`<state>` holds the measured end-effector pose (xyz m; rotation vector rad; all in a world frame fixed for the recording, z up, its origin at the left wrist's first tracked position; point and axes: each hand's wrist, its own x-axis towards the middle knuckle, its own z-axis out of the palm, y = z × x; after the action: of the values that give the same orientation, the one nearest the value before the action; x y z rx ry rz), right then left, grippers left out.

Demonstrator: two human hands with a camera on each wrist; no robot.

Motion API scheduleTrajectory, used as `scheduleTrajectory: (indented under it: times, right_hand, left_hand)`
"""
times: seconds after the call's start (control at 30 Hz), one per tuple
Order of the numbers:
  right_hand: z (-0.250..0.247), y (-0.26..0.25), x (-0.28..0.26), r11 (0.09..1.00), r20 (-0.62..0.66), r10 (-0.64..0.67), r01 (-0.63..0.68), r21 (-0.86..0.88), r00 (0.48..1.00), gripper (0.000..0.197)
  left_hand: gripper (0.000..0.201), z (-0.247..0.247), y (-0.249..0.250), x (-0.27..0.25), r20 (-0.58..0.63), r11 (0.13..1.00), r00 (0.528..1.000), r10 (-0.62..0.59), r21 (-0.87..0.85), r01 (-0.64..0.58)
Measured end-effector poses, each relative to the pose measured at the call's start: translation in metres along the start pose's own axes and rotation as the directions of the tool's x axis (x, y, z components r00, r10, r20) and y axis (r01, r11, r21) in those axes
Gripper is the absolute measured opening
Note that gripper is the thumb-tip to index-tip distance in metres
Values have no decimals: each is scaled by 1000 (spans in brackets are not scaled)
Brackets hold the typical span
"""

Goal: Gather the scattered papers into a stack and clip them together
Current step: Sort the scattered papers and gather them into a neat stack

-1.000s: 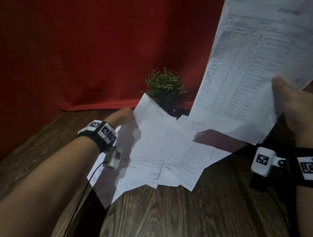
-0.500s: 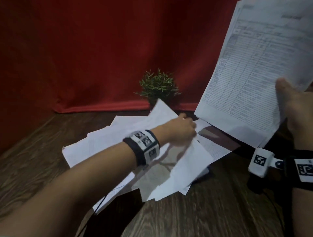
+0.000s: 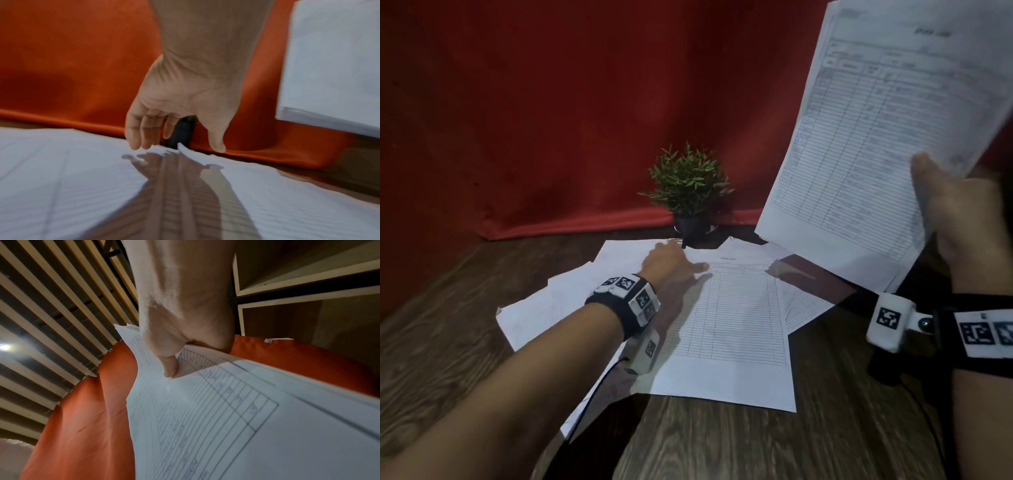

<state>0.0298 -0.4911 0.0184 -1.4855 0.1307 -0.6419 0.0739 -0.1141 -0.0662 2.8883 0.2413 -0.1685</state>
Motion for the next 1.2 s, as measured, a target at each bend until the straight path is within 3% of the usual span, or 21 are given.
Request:
scheduleTrajectory:
  times: [0.1,0.23,0.33,0.4,0.57,0.67,0.77,0.87,0.93,1.0,1.07,1.13,1.2]
  right_hand:
    - [2,0,-2,1000,22,17,-16,-20,1000,57]
    - [6,-2,-4,998,22,39,-38,-40,999,42]
    - [8,2,-1,997,16,48,-47,-68,999,48]
    - [7,4,1,992,-10,45,-46,-114,999,58]
    - [7,5,4,905,-19,-83,68,-419,996,41]
    - [12,2,-1,882,7,-71,66,-467,997,42]
    - [25,3,-6,926,80,-14,43,-374,997,46]
    - [42,3,-15,971,204,82,-32,-235,975,36]
    - [51,1,-25,979,293,114,-57,-198,949,13]
    - [55,5,-33,988,418,112,-56,-143,902,21]
    - [62,7,-38,995,486,92,-68,-66,869,25]
    - [65,5,-39,992,506,72,-115,53,859,18]
    - [67,-2,-40,939,521,83,-242,245,850,60]
  left_hand:
    - [90,6,-18,9,120,985,990,-69,-152,87]
    - [40,12,-19,20,156,958,984,-85,-258,124]
    - [23,10,-19,21,65,910,997,-39,-410,62]
    - [7,1,-20,19,-54,800,998,30,-598,-56]
    - [27,-49,-15,2,-286,446,937,199,-825,-347]
    - [32,-77,-2,-10,-299,227,917,263,-905,-360]
    - [38,-92,22,-18,-308,120,903,300,-927,-356]
    - [39,-93,46,-23,-338,55,893,299,-928,-369]
    - [38,-91,56,-24,-361,-1,888,284,-926,-376]
    - [36,-89,62,-24,-357,-28,893,272,-931,-364]
    - [28,-85,67,-24,-382,-2,891,247,-919,-393]
    - [12,-81,71,-25,-508,46,853,121,-855,-516]
    - [25,-80,73,-28,-648,121,760,-41,-759,-640]
